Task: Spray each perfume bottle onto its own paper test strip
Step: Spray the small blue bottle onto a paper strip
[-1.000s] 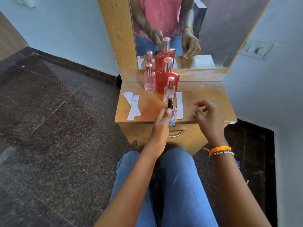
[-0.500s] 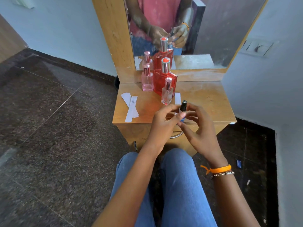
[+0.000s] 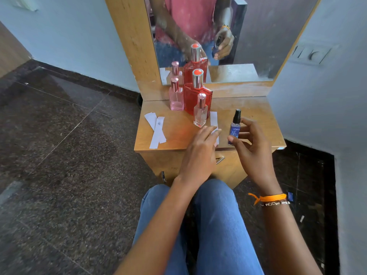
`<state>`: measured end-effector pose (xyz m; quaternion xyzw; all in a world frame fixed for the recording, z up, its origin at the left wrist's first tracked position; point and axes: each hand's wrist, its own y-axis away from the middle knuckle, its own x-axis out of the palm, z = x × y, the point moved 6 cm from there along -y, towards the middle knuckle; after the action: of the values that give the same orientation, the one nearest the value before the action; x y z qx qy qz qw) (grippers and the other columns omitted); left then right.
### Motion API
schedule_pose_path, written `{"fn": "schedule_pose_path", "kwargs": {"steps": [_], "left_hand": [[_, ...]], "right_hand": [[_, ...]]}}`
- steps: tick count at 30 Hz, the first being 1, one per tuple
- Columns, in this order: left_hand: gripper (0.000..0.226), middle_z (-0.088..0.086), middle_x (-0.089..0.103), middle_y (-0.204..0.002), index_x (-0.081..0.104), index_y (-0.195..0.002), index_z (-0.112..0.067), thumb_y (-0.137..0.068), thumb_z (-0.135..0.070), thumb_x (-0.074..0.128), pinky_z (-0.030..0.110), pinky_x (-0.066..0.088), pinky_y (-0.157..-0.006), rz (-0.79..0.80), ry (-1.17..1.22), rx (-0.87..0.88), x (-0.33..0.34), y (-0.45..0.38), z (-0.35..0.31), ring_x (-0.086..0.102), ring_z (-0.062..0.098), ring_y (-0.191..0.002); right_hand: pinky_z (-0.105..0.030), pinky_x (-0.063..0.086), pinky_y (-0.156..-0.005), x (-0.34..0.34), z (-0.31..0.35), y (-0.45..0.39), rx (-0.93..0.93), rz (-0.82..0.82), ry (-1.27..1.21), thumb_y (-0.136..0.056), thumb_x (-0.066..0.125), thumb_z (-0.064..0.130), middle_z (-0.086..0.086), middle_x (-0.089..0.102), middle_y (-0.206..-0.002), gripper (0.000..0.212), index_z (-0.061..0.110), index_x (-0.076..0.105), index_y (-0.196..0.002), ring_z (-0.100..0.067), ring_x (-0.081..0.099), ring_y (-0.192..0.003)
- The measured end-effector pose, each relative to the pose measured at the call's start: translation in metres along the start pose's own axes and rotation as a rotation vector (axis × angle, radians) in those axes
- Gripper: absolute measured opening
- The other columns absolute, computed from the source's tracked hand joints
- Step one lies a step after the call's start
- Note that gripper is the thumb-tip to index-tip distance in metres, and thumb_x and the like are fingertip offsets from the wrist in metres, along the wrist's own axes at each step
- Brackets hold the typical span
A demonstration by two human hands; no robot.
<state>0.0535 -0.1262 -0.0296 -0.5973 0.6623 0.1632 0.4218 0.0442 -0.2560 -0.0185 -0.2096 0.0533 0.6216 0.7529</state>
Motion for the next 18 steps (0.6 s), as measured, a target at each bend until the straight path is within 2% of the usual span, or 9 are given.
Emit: {"fn": "schedule_pose_path", "kwargs": {"steps": [3,5,7,8,10,12,15,18], "left_hand": [[0.045,0.005,0.038,-0.148,0.038,-0.141,-0.008,-0.096,-0.009,0.045,0.032,0.007,-0.115,0.085,-0.123,-0.007,0.014,0.005,0.005,0.02,0.022,-0.143],[0.043,0.005,0.041,-0.147,0.04,-0.139,-0.008,-0.097,-0.014,0.045,0.034,0.005,-0.115,0.088,-0.134,-0.018,0.016,0.008,0.006,0.021,0.022,-0.143],[0.033,0.007,0.056,-0.133,0.056,-0.127,-0.006,-0.094,-0.012,0.05,0.032,0.014,-0.113,0.011,-0.076,-0.045,0.012,0.009,0.005,0.04,0.023,-0.133],[0.027,0.008,0.063,-0.121,0.063,-0.117,-0.006,-0.093,-0.01,0.052,0.03,0.024,-0.11,-0.035,-0.059,-0.059,0.008,0.009,0.003,0.051,0.023,-0.121],[0.016,0.008,0.066,-0.1,0.068,-0.1,-0.005,-0.09,-0.009,0.056,0.027,0.043,-0.089,-0.094,-0.071,-0.078,0.002,0.008,-0.001,0.058,0.022,-0.097],[0.013,0.009,0.065,-0.093,0.068,-0.093,-0.003,-0.089,-0.009,0.057,0.027,0.045,-0.072,-0.112,-0.077,-0.099,0.0,0.003,-0.004,0.056,0.022,-0.088],[0.014,0.008,0.064,-0.099,0.067,-0.099,-0.006,-0.089,-0.01,0.059,0.029,0.043,-0.073,-0.095,-0.093,-0.127,0.001,-0.004,-0.004,0.055,0.022,-0.091],[0.03,0.004,0.06,-0.119,0.061,-0.115,-0.014,-0.085,-0.015,0.065,0.031,0.04,-0.082,-0.105,-0.164,-0.205,0.002,-0.006,0.0,0.052,0.024,-0.102]], "right_hand": [[-0.01,0.049,-0.074,0.0,0.001,-0.001,-0.006,0.01,-0.005,-0.087,0.066,0.009,0.016,0.057,-0.096,0.043,0.014,0.05,-0.126,-0.004,0.059,-0.09],[-0.01,0.049,-0.073,0.0,0.001,-0.001,-0.007,0.006,-0.018,-0.087,0.066,0.008,0.015,0.057,-0.096,0.042,0.013,0.051,-0.126,-0.006,0.059,-0.09],[-0.01,0.049,-0.073,0.0,0.002,0.0,-0.009,0.006,-0.024,-0.086,0.066,0.007,0.015,0.057,-0.095,0.042,0.012,0.051,-0.125,-0.006,0.059,-0.09],[-0.011,0.049,-0.073,0.0,0.002,0.0,-0.007,0.006,-0.029,-0.086,0.066,0.007,0.014,0.057,-0.095,0.041,0.011,0.051,-0.124,-0.006,0.06,-0.089],[-0.012,0.05,-0.073,-0.001,0.002,0.001,0.0,0.005,-0.059,-0.085,0.066,0.004,0.011,0.058,-0.094,0.042,0.008,0.052,-0.125,-0.007,0.06,-0.087],[-0.015,0.051,-0.072,-0.001,0.001,0.003,0.006,0.004,-0.095,-0.085,0.066,0.002,0.007,0.059,-0.094,0.042,0.006,0.052,-0.124,-0.01,0.061,-0.086],[-0.014,0.05,-0.07,-0.001,0.001,0.006,0.001,0.01,-0.113,-0.085,0.066,0.002,0.007,0.059,-0.094,0.04,0.006,0.052,-0.122,-0.007,0.062,-0.085],[-0.011,0.048,-0.069,-0.001,0.0,0.007,0.005,0.014,-0.128,-0.085,0.067,0.002,0.01,0.059,-0.093,0.039,0.008,0.053,-0.121,0.002,0.061,-0.082]]}}
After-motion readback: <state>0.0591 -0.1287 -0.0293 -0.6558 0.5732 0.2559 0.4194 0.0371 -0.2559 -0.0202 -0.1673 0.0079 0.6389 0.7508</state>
